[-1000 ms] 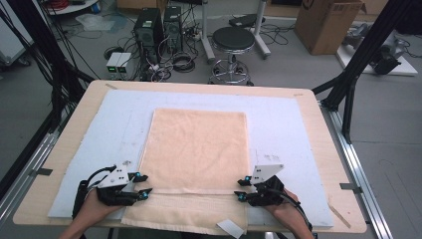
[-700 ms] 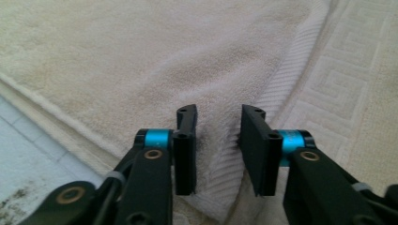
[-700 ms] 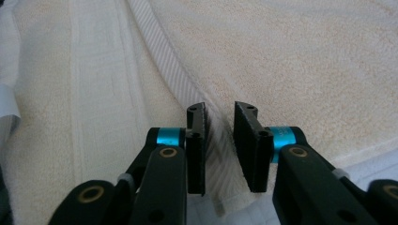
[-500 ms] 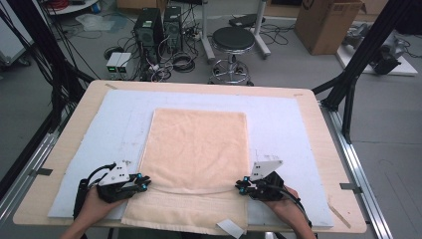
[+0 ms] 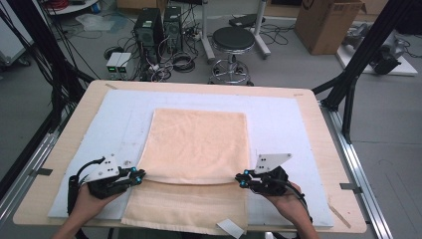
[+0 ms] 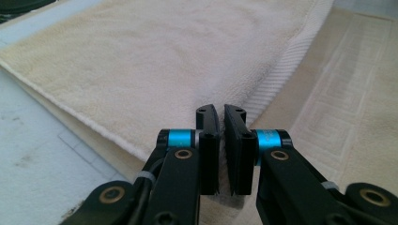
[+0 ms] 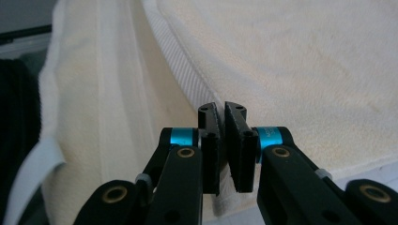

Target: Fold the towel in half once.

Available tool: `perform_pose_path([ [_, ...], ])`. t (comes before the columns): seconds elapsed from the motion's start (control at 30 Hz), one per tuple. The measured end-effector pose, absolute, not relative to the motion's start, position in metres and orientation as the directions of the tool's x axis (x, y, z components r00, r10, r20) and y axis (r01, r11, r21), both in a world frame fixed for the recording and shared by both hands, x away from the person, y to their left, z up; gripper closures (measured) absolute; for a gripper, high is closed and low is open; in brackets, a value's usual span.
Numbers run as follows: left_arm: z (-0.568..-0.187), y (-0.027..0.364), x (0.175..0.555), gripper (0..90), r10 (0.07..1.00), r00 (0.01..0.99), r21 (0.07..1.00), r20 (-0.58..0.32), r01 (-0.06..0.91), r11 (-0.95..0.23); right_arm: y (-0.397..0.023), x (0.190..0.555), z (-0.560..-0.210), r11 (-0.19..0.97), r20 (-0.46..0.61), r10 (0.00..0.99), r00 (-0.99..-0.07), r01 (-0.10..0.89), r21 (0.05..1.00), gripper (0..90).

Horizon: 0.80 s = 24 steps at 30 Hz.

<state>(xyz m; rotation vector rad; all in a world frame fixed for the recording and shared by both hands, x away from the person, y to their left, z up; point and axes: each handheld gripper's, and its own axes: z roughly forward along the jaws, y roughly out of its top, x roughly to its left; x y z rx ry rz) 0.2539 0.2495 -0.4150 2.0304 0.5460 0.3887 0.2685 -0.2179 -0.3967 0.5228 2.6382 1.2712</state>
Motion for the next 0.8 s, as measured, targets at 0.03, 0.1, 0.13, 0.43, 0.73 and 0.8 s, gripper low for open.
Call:
perform_pose_path([
  [0.03,-0.413,0.251,0.252,84.1,0.525,0.849,0.874,0.058,0.211,-0.437,-0.217,0.267,-0.393,0.57,0.002,0.376,-0.927,0.233,0.788,85.0],
  [0.1,-0.409,0.254,0.247,84.1,0.523,0.85,0.878,0.061,0.203,-0.433,-0.215,0.262,-0.386,0.563,-0.007,0.369,-0.929,0.218,0.797,85.1],
  [0.13,-0.408,0.255,0.244,84.1,0.518,0.853,0.88,0.062,0.198,-0.431,-0.214,0.259,-0.384,0.564,-0.013,0.361,-0.932,0.207,0.8,85.1],
  [0.43,-0.408,0.265,0.209,84.0,0.49,0.869,0.879,0.065,0.183,-0.44,-0.204,0.225,-0.381,0.569,-0.001,0.312,-0.95,0.185,0.801,85.2],
  [0.73,-0.421,0.264,0.182,84.1,0.457,0.888,0.865,0.058,0.184,-0.467,-0.204,0.198,-0.396,0.555,0.069,0.294,-0.953,0.229,0.8,85.1],
  [0.8,-0.423,0.265,0.179,84.1,0.452,0.89,0.863,0.052,0.188,-0.47,-0.204,0.194,-0.401,0.556,0.095,0.288,-0.953,0.247,0.794,85.2],
])
